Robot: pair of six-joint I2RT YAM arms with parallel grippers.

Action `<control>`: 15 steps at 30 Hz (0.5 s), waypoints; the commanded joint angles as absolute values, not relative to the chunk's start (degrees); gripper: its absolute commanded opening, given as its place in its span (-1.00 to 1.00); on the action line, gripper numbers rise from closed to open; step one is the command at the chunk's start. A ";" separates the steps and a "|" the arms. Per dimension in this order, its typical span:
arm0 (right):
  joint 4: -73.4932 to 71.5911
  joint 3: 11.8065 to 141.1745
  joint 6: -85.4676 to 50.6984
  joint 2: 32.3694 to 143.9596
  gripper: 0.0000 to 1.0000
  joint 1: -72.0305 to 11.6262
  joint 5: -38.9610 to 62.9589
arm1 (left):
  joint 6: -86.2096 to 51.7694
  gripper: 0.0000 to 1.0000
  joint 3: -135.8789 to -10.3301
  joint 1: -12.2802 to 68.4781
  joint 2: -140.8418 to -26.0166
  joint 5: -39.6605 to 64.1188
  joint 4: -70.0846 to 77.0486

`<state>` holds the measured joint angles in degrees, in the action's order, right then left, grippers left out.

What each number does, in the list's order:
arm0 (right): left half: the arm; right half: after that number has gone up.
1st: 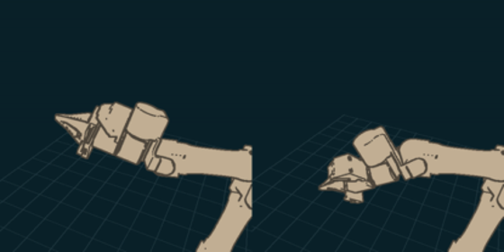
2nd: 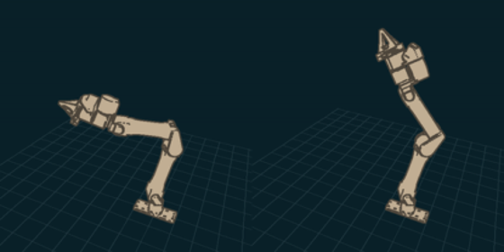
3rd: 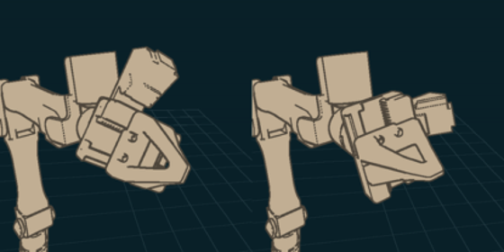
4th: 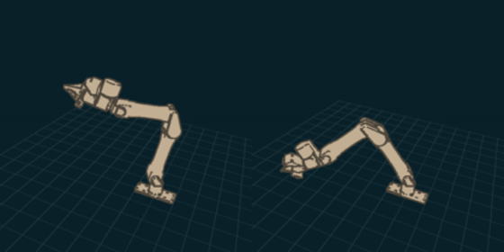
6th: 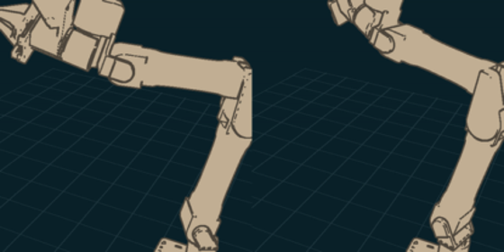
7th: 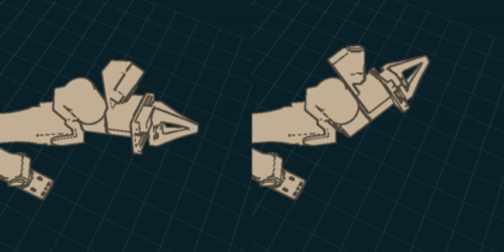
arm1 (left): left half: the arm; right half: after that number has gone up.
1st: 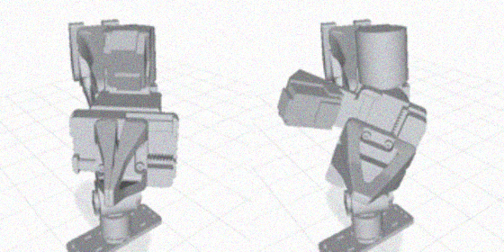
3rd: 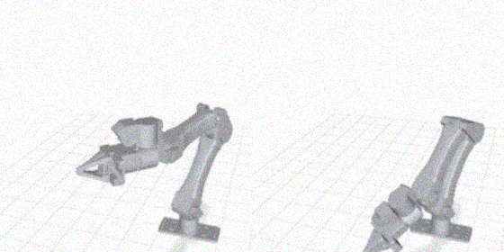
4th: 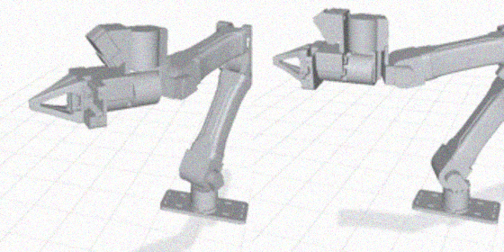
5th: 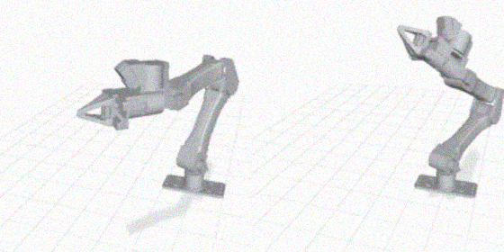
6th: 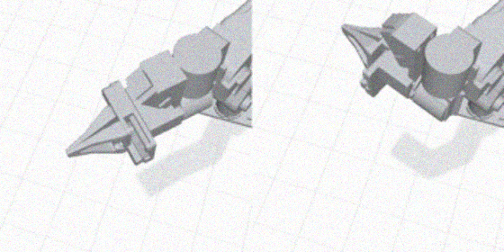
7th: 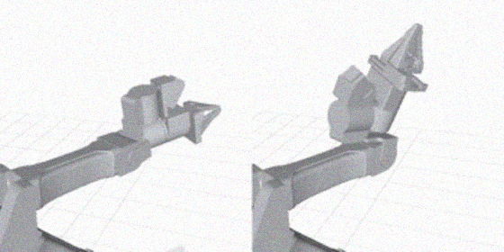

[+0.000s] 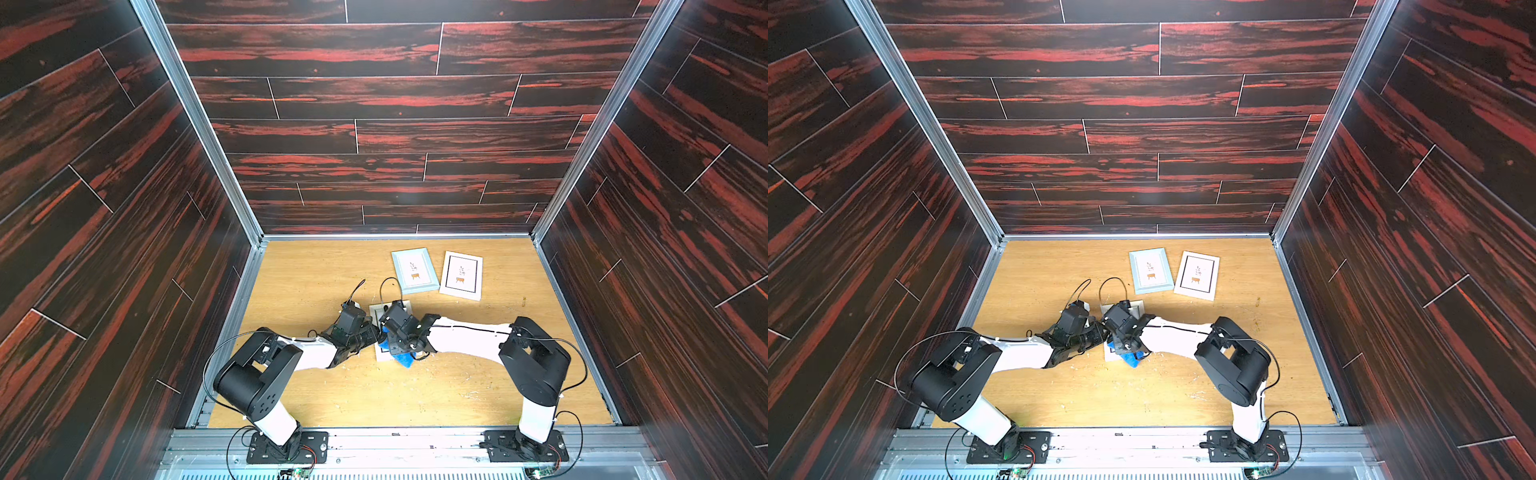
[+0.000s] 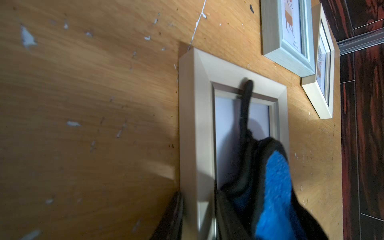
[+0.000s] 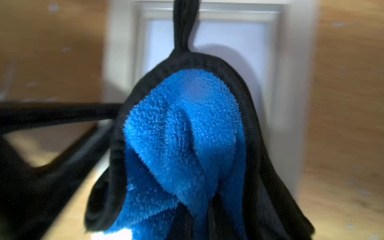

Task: Wipe the picture frame with a cloth
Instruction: Wipe the dirt from the picture frame.

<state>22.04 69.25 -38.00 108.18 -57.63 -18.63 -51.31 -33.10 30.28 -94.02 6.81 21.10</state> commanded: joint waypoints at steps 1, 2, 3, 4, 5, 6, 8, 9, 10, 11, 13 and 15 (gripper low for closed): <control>26.40 69.22 -39.36 109.34 -1.00 -58.10 -19.52 | -51.02 -0.42 -29.71 29.96 -96.77 4.74 6.69; 26.94 68.06 -39.37 108.83 -1.00 -57.10 -20.57 | -51.06 -0.42 -29.77 29.97 -96.85 4.69 6.68; 27.09 66.42 -39.31 108.22 -1.00 -55.92 -20.90 | -51.06 -0.42 -29.79 29.97 -96.92 4.82 6.68; 26.55 64.45 -39.03 107.42 -1.00 -54.47 -20.94 | -51.06 -0.42 -29.79 29.97 -96.94 4.83 6.72; 25.70 62.82 -38.65 106.54 -1.00 -53.29 -20.59 | -51.06 -0.42 -29.79 29.93 -97.07 4.81 6.81; 25.06 61.78 -38.31 105.90 -1.00 -52.67 -20.44 | -51.11 -0.43 -29.80 29.90 -97.10 4.83 6.92; 24.46 61.61 -37.87 105.31 -1.00 -52.94 -20.07 | -51.17 -0.42 -29.88 29.93 -97.23 4.84 6.86; 24.14 62.05 -37.88 105.52 -1.00 -53.61 -19.37 | -51.24 -0.42 -29.88 29.97 -97.21 4.83 6.79; 23.78 62.92 -38.03 105.91 -1.00 -54.64 -18.76 | -51.30 -0.42 -29.89 29.96 -97.21 4.83 6.77; 23.81 64.33 -38.43 106.64 -1.00 -55.96 -18.43 | -51.28 -0.42 -29.96 29.96 -97.14 4.76 6.69; 24.25 67.37 -38.99 108.53 -1.00 -58.32 -17.69 | -51.23 -0.42 -29.97 29.92 -97.03 4.66 6.43; 24.97 69.43 -39.34 110.08 -1.00 -59.50 -17.43 | -51.24 -0.42 -30.06 29.95 -96.81 4.50 6.15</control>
<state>21.21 67.29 -38.57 107.22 -57.08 -19.33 -51.48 -33.12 30.30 -94.02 6.98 21.06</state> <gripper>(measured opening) 0.117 0.292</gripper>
